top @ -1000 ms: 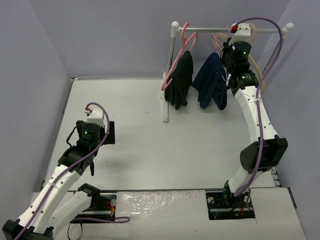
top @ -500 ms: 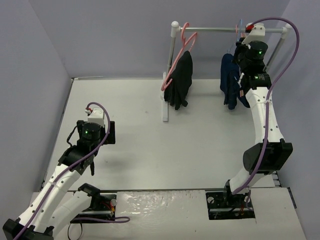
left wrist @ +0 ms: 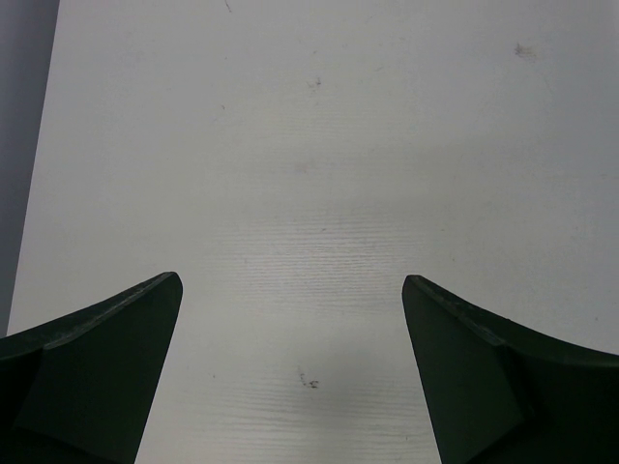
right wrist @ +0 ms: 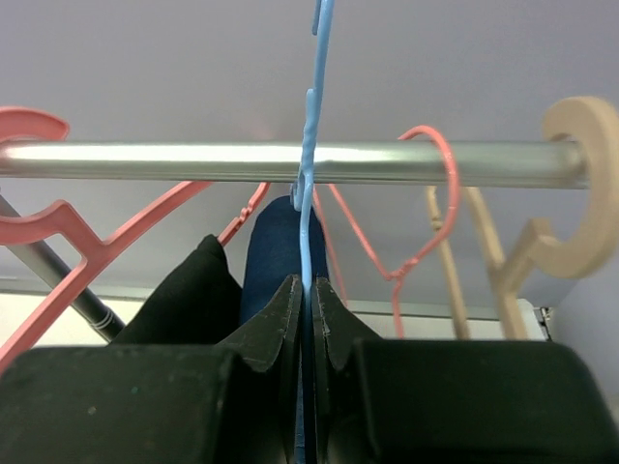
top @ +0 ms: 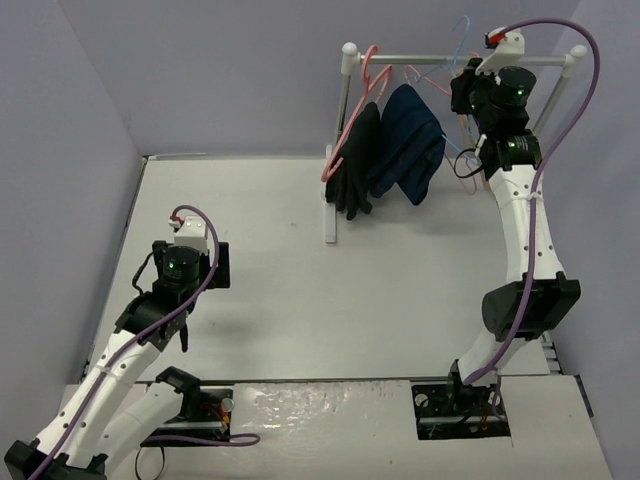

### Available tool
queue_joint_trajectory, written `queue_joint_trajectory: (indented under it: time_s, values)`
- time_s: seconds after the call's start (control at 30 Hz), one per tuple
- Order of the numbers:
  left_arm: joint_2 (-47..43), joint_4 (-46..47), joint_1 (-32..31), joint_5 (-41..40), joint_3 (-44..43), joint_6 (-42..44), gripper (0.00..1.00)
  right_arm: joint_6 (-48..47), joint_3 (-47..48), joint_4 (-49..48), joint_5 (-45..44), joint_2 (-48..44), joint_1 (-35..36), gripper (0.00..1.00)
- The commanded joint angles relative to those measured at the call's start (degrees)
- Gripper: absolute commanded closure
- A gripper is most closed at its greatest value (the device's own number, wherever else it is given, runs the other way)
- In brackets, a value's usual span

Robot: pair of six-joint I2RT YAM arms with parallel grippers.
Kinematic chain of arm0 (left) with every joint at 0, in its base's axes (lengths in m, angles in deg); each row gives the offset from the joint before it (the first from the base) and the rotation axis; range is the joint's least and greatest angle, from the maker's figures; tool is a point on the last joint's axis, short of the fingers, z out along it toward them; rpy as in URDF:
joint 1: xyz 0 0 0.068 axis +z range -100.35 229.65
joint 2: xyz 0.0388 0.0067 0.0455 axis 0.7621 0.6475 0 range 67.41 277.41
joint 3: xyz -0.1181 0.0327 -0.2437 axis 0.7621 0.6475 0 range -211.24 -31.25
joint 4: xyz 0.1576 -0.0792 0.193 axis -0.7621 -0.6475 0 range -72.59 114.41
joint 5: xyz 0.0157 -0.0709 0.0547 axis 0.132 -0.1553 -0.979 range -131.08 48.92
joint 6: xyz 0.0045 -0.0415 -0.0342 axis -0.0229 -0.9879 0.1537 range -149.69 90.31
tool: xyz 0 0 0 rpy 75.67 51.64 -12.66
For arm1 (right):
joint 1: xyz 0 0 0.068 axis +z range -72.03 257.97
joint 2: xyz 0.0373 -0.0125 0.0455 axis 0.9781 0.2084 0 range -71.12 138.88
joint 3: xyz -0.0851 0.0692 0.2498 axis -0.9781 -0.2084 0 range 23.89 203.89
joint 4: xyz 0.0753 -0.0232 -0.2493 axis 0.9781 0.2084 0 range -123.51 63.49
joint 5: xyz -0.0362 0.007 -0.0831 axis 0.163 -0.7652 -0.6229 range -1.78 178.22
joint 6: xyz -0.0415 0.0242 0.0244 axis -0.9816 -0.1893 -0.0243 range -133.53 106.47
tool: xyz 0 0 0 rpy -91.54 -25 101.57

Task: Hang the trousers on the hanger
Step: Place the hanger at the clothesline.

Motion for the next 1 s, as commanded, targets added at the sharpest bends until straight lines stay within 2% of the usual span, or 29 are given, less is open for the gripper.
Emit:
queue_joint_trajectory:
  time_s: [0.0,0.33,0.6,0.67,0.8,0.83,0.9,0.97]
  values:
    - [-0.24,3.23,0.35,-0.94,-1.14,1.23,0.03,-0.34,3.02,-10.26,-0.74,0.29,1.39,1.00]
    - [-0.25,3.13,0.35,-1.21,-1.05,1.33,0.03,-2.78,-2.94,-10.61,-5.50,0.80,4.95,1.00]
    - [-0.52,2.95,0.35,-1.47,-1.23,0.96,0.03,-2.43,-13.06,-12.62,-6.72,-5.00,7.69,0.99]
    - [-0.68,2.79,0.35,-1.47,-1.48,0.39,0.03,-2.43,-14.52,-12.62,-6.56,-6.47,8.25,0.87]
    - [-0.53,0.41,0.37,-1.66,-4.74,-1.73,0.03,-2.77,-14.90,-10.62,-5.95,-9.29,8.19,0.33]
    - [-0.51,0.15,0.42,-2.01,-5.09,-2.18,0.03,-2.78,-14.78,-10.34,-5.93,-10.06,8.26,0.30]
    - [0.09,-3.08,0.44,-3.22,-9.11,-3.77,0.03,-4.87,-15.40,-8.02,-6.23,-13.20,8.01,0.15]
    - [0.81,-5.90,0.44,-3.76,-12.40,-4.59,0.03,-5.46,-16.24,-6.99,-6.91,-15.82,8.01,0.08]
